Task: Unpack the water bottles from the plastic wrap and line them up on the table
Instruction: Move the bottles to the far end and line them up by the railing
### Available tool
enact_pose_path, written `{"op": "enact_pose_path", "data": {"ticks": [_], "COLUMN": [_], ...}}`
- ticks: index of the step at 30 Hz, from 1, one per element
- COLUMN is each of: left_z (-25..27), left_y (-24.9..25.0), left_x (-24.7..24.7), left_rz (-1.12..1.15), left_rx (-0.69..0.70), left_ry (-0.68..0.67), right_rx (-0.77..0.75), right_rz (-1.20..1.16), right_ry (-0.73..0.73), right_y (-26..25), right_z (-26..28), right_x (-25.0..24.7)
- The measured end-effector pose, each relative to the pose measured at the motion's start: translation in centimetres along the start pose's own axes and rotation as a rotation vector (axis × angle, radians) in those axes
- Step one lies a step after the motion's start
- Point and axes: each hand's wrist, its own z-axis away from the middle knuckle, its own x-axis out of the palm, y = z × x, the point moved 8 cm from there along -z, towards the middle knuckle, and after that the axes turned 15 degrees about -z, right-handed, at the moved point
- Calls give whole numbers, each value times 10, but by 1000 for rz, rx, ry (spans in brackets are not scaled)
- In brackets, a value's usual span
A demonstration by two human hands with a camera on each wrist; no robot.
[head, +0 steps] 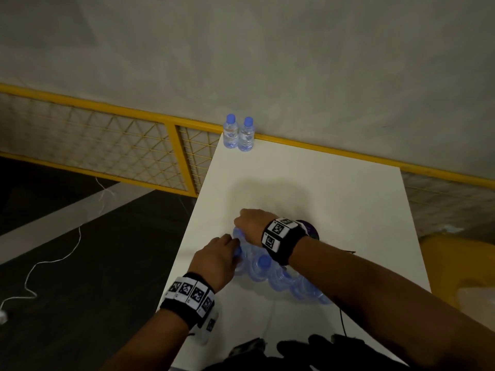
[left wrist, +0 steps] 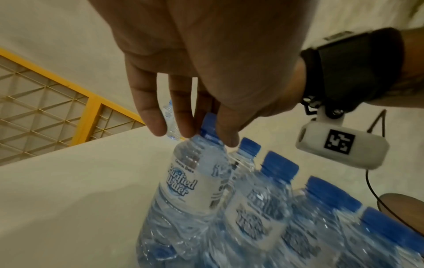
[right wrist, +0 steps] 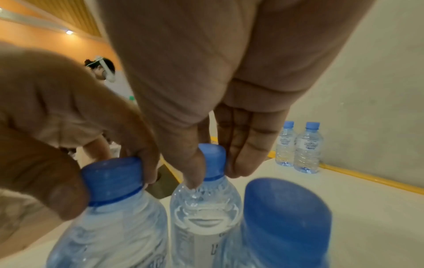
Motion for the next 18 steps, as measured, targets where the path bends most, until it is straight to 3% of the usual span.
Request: {"op": "enact_pose_path", "data": {"ticks": [8,13,18], "left_z": [-48,-138,-233], "left_y": [-58,-91,-103], "left_x": [-83,-121,-134], "left_rz": [100,32,-33], "left_rx": [-20,-20,-49], "left_ry": [182,253,243], "right_rx": [-8,81,158], "right_rz": [-119,-249,-248], "right_ry": [190,329,378], "right_y": [16,51,85], "right_z": [-11,-50,-112], "right_x": [-101,-163,-186]}}
